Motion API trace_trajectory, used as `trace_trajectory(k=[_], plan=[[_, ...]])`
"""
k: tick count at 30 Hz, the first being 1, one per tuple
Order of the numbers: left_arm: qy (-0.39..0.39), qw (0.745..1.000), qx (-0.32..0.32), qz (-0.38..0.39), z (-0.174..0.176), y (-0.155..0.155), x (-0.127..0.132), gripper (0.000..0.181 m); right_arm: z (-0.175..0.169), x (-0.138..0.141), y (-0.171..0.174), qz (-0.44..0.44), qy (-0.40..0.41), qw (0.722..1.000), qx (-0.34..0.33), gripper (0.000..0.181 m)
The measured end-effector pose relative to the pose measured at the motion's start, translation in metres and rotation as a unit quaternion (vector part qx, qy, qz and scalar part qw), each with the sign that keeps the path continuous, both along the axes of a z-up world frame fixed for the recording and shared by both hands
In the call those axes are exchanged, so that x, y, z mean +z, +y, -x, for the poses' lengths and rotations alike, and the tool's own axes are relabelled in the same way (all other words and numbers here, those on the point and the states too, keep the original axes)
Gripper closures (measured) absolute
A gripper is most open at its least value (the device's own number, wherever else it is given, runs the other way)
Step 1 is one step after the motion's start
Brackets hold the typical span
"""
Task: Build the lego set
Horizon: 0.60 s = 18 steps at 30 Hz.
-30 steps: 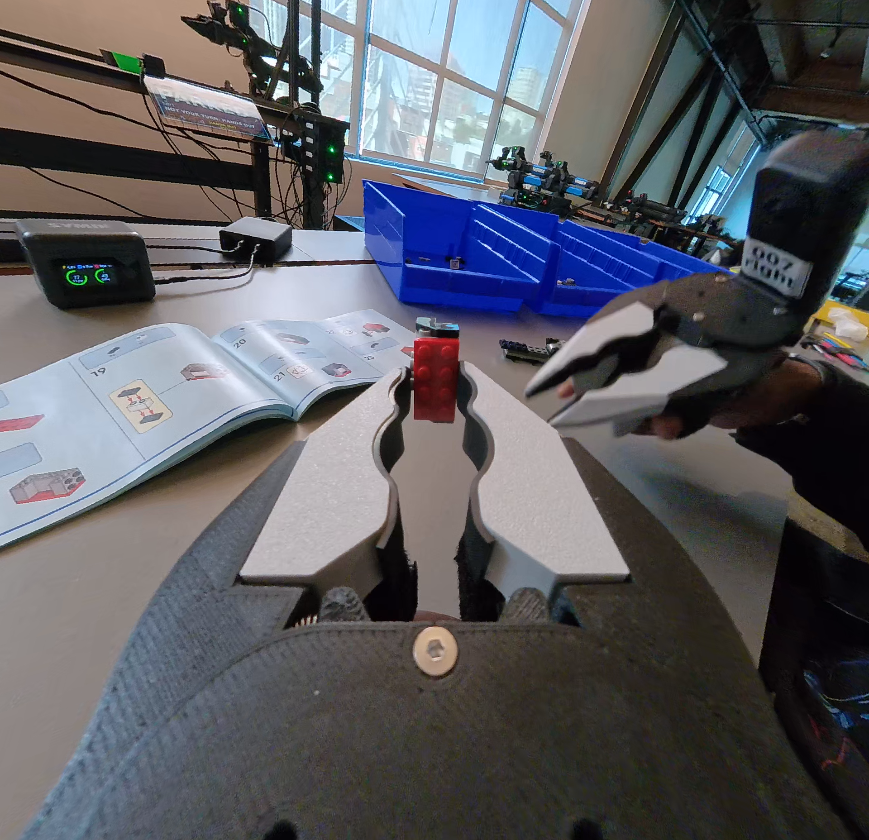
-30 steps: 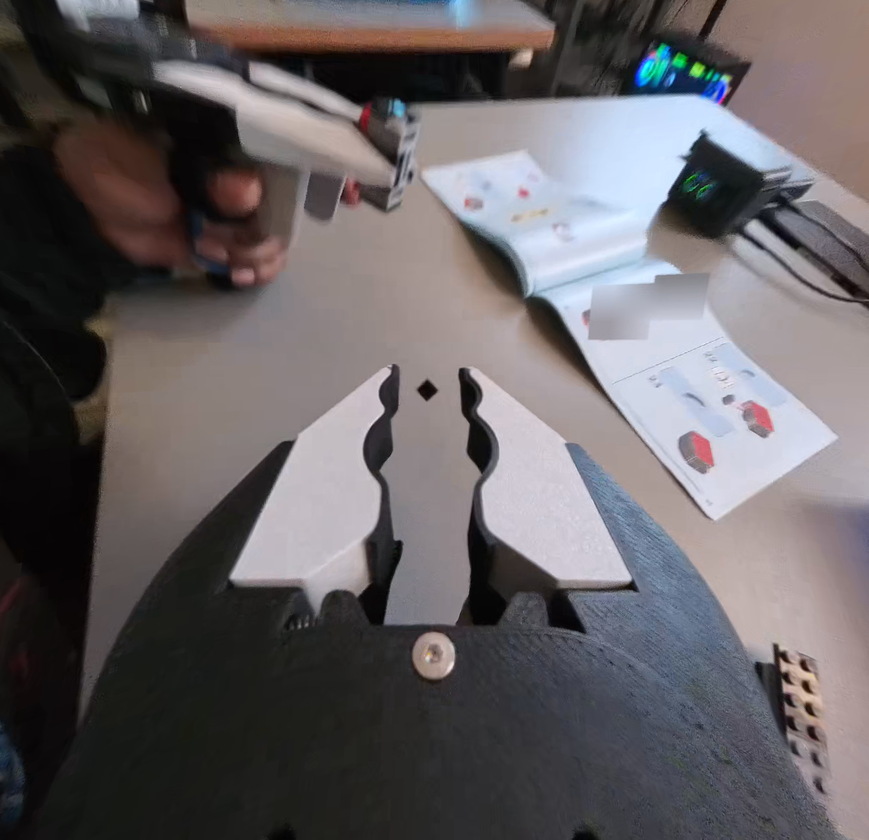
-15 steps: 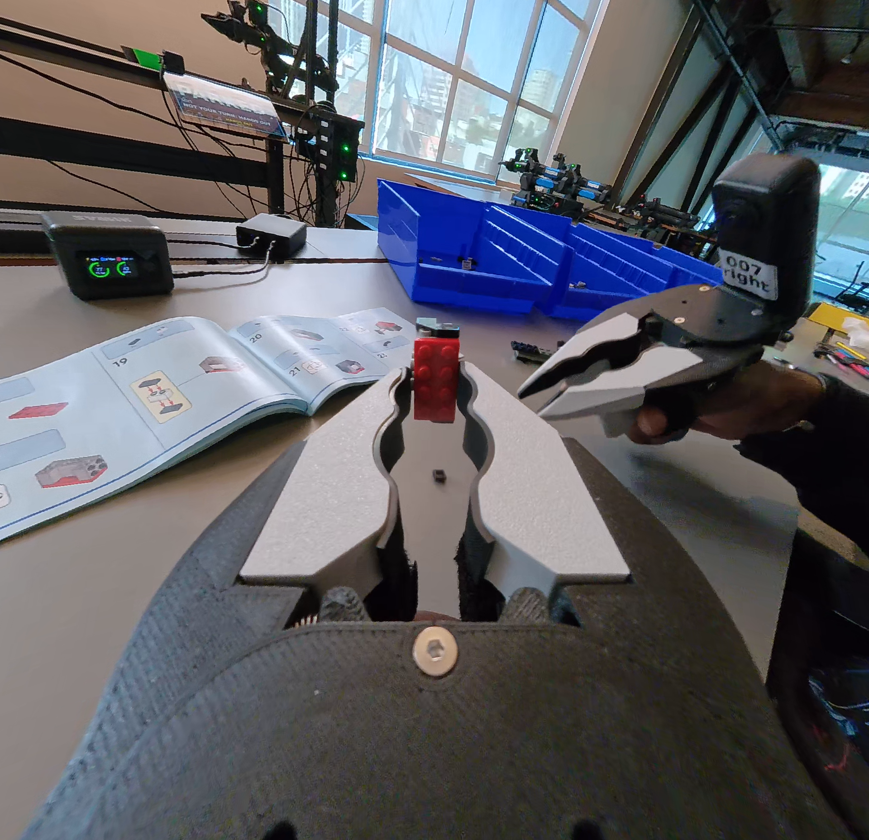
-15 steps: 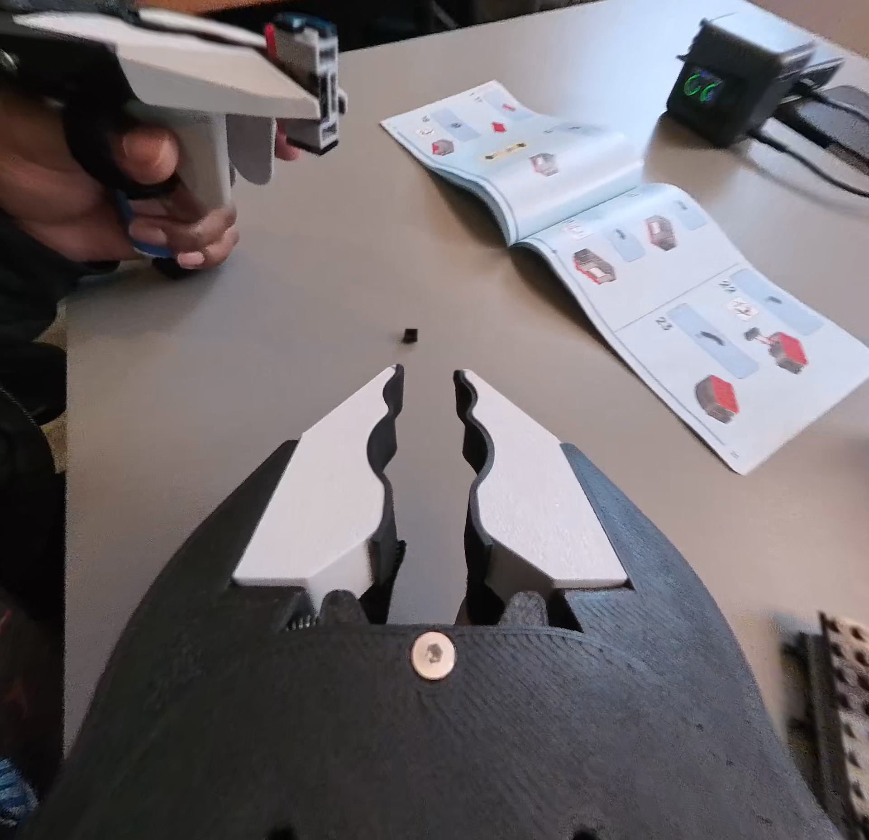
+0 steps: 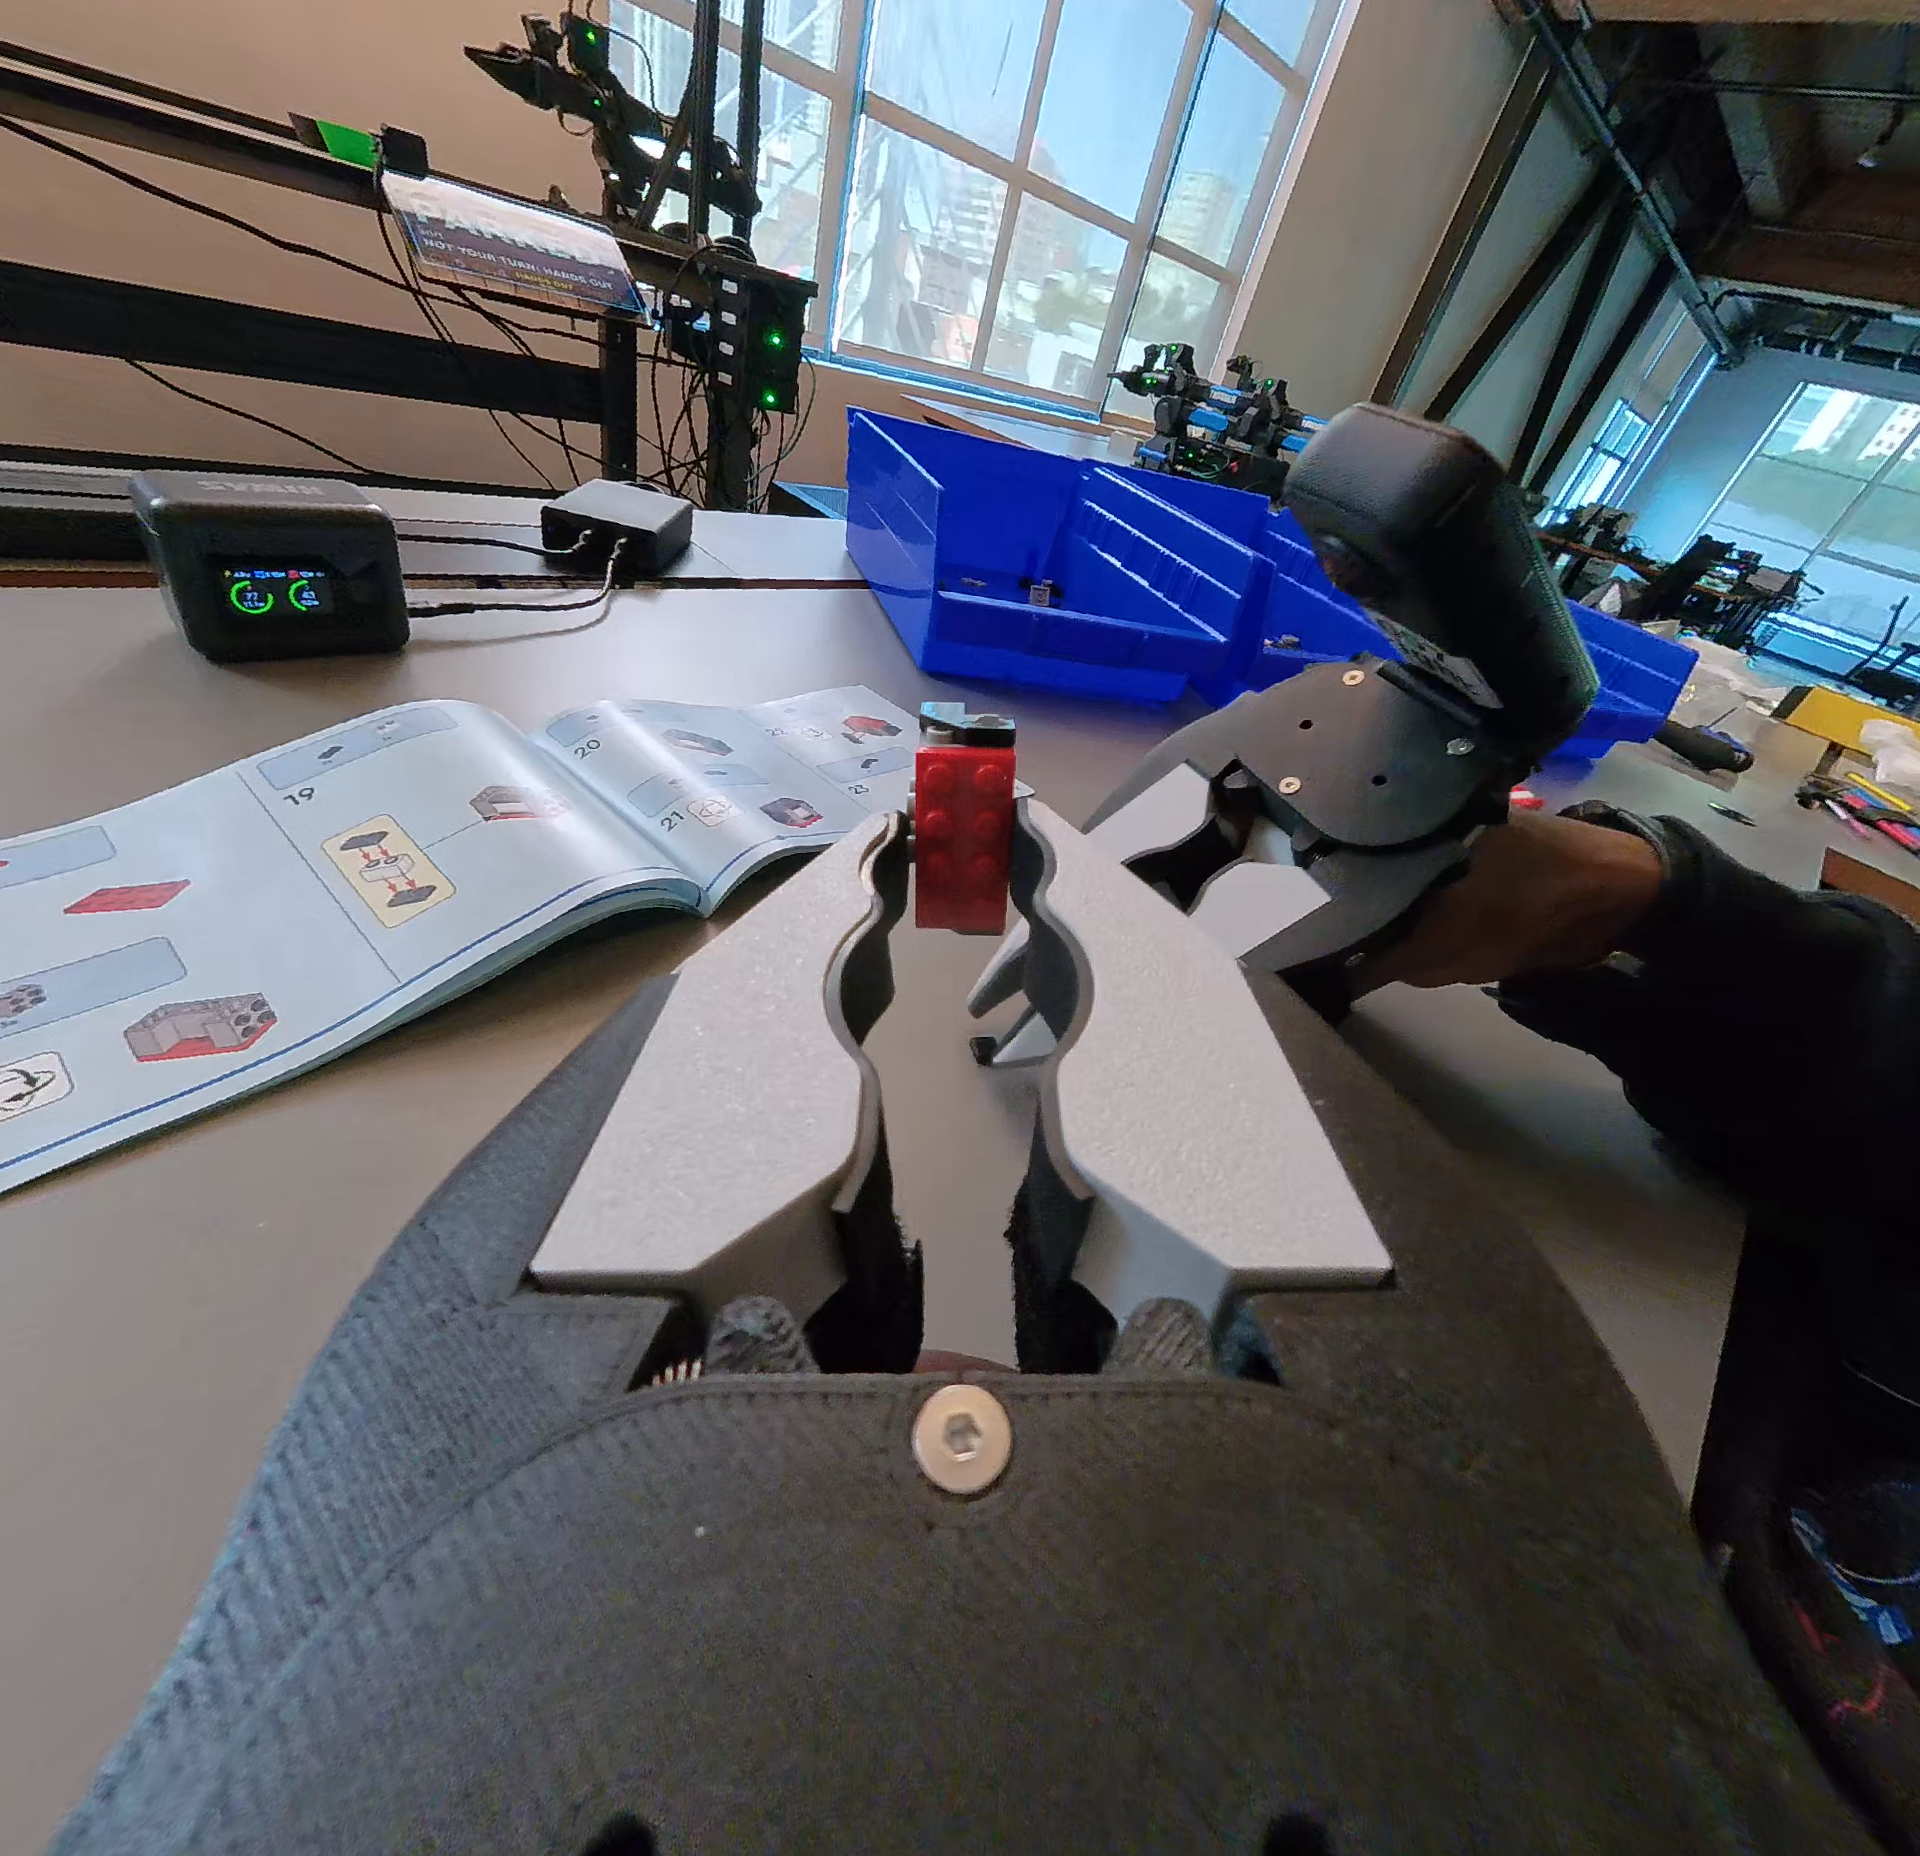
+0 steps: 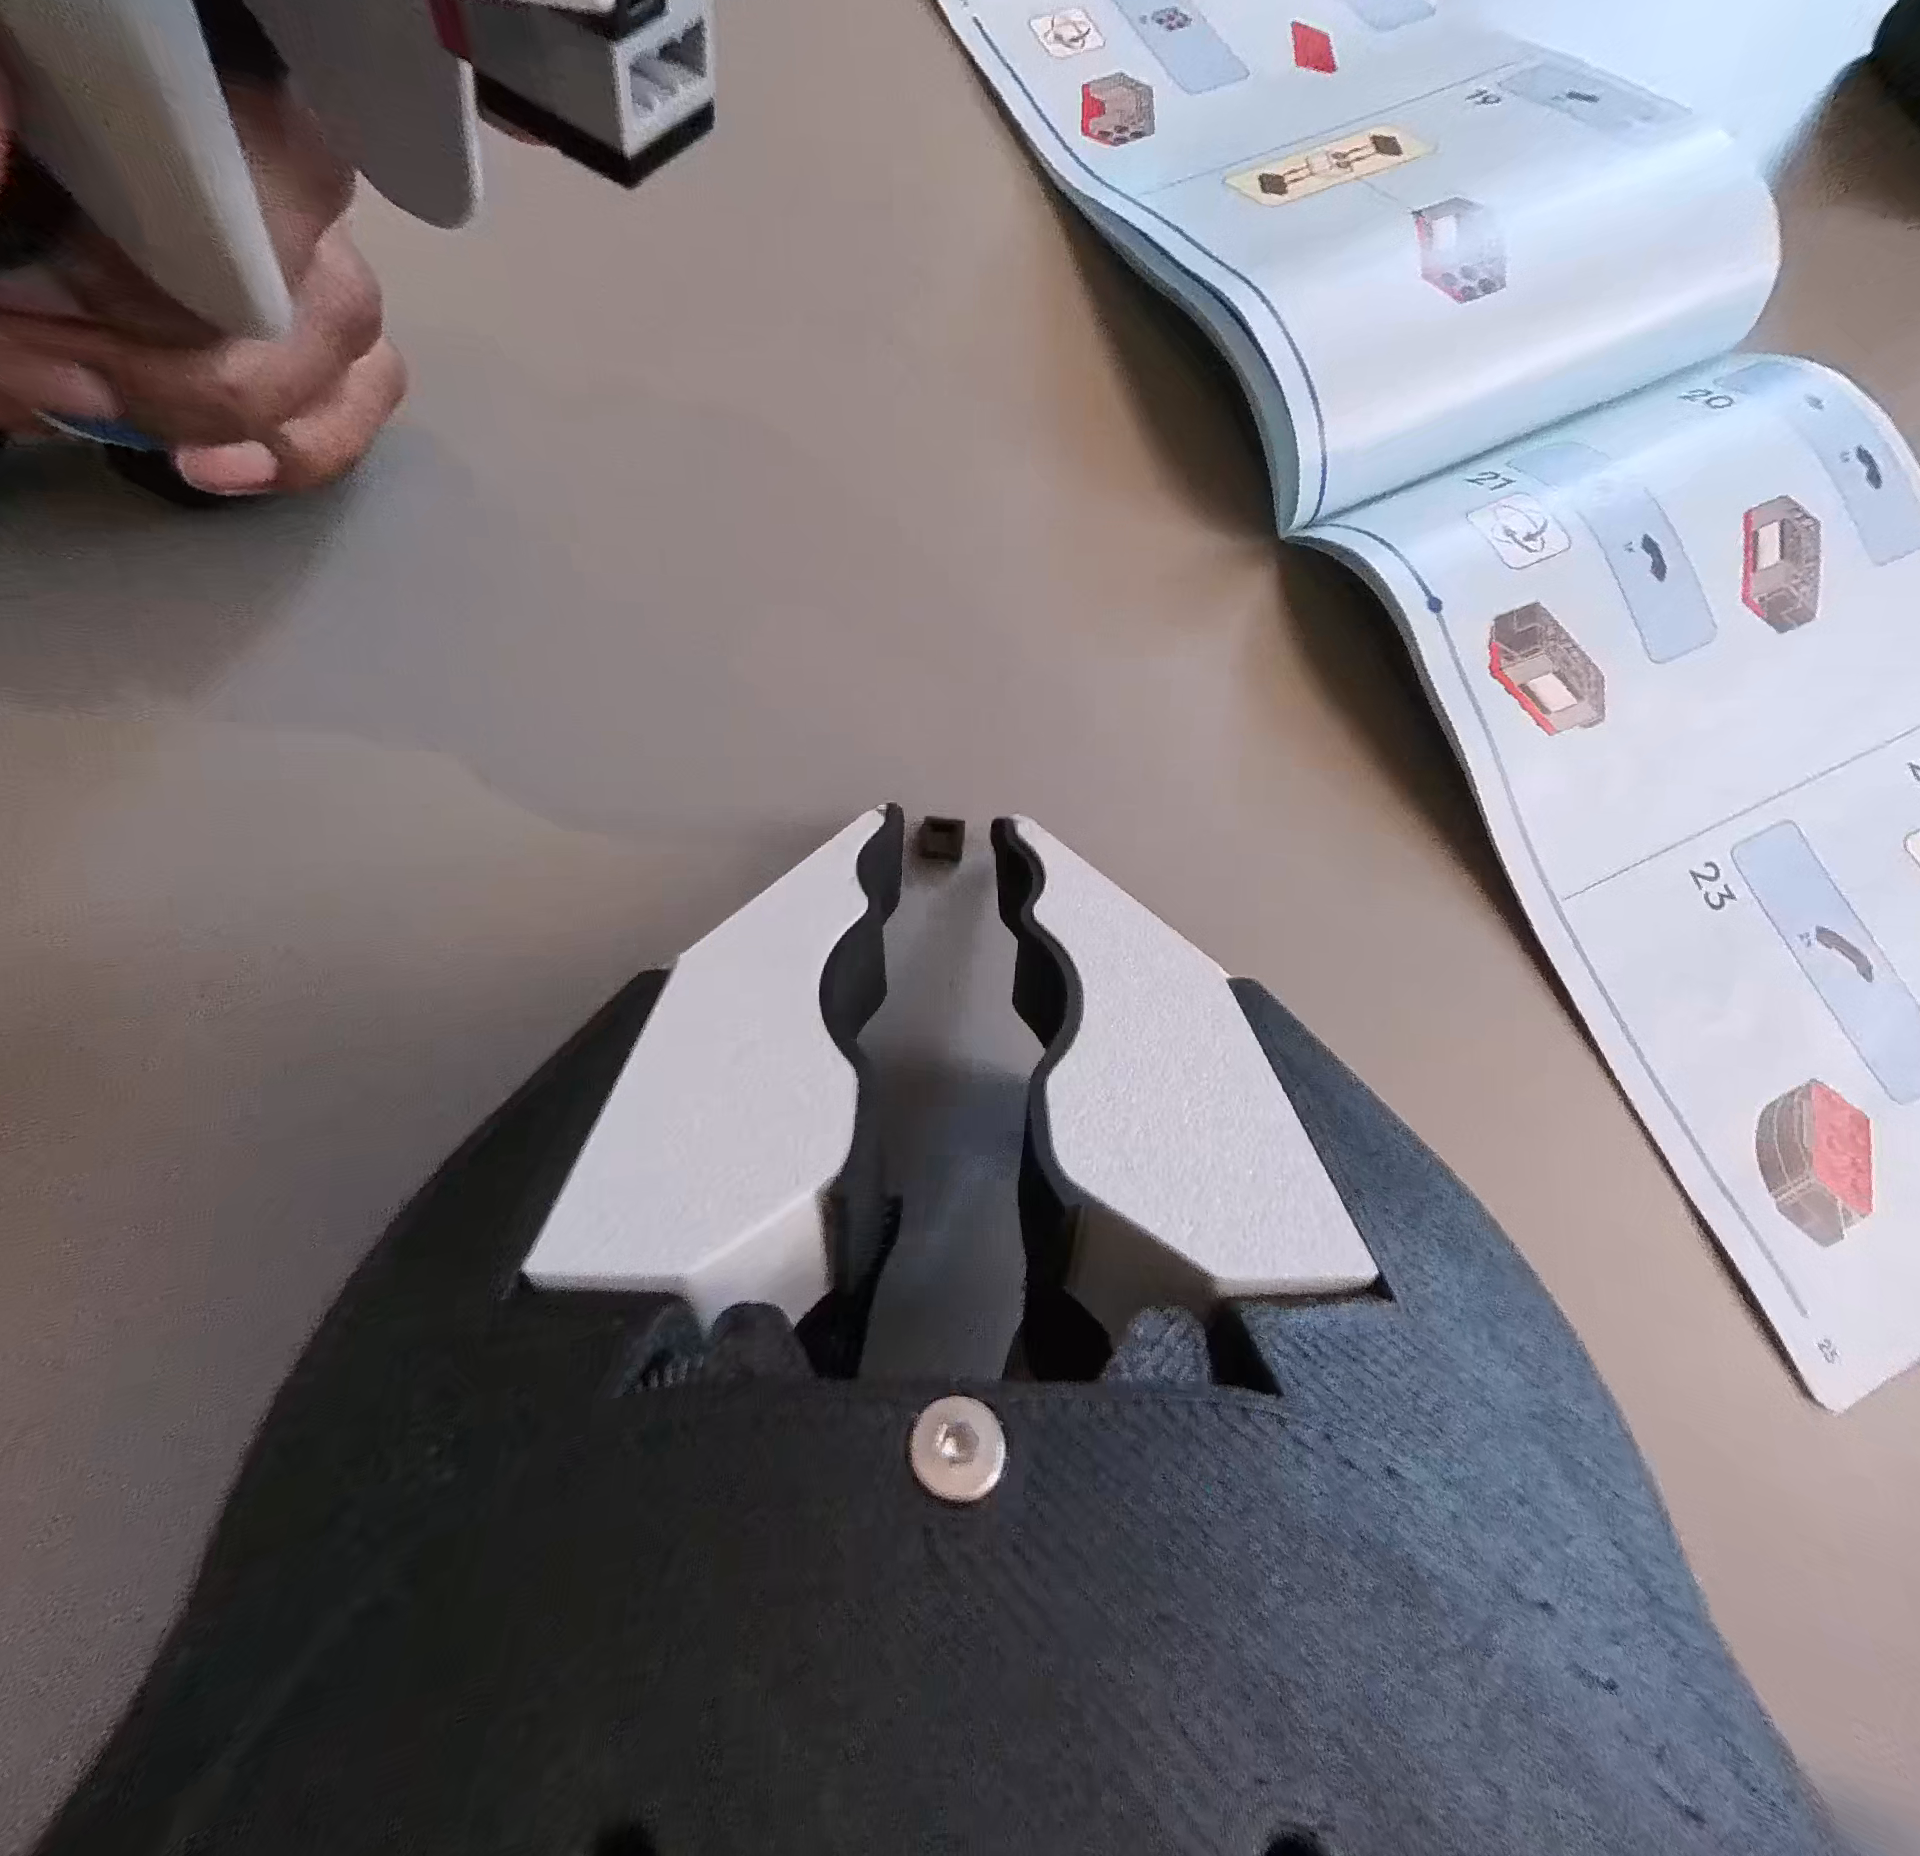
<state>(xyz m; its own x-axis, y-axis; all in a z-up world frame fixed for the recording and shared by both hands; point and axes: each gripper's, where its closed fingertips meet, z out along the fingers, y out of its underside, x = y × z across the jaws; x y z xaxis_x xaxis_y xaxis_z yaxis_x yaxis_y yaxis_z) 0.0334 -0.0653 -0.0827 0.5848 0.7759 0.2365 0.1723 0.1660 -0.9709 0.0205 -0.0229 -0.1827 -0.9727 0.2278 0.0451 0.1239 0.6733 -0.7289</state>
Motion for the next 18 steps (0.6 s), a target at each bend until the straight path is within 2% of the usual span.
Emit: trace_trajectory(k=[2,5,6,8,10,12,15,18], plan=[[0.000,1.000,0.000,-0.002,0.000,-0.001,0.000,0.162,0.000,-0.003,0.000,-0.012,0.008,1.000,0.004,0.172],[0.000,1.000,-0.001,-0.008,0.000,-0.002,0.001,0.162,0.000,0.005,0.002,0.011,0.018,1.000,0.001,0.173],[0.000,1.000,-0.002,-0.009,0.000,-0.002,0.002,0.162,-0.002,0.017,0.003,0.045,0.031,0.999,0.006,0.173],[0.002,1.000,-0.002,-0.010,-0.001,-0.002,0.002,0.162,0.000,0.062,0.010,0.152,0.071,0.986,-0.006,0.172],[0.002,1.000,-0.002,-0.012,-0.001,-0.003,0.003,0.163,-0.002,0.104,0.028,0.248,0.065,0.966,-0.022,0.162],[0.001,1.000,-0.004,-0.019,-0.001,-0.003,0.003,0.162,0.005,0.122,0.049,0.274,0.058,0.959,-0.051,0.152],[-0.002,1.000,-0.007,-0.023,-0.001,-0.001,0.003,0.163,0.014,0.119,0.076,0.244,0.070,0.963,-0.090,0.151],[-0.004,1.000,-0.007,-0.019,-0.001,0.000,0.002,0.163,0.012,0.100,0.091,0.207,0.059,0.970,-0.112,0.152]])
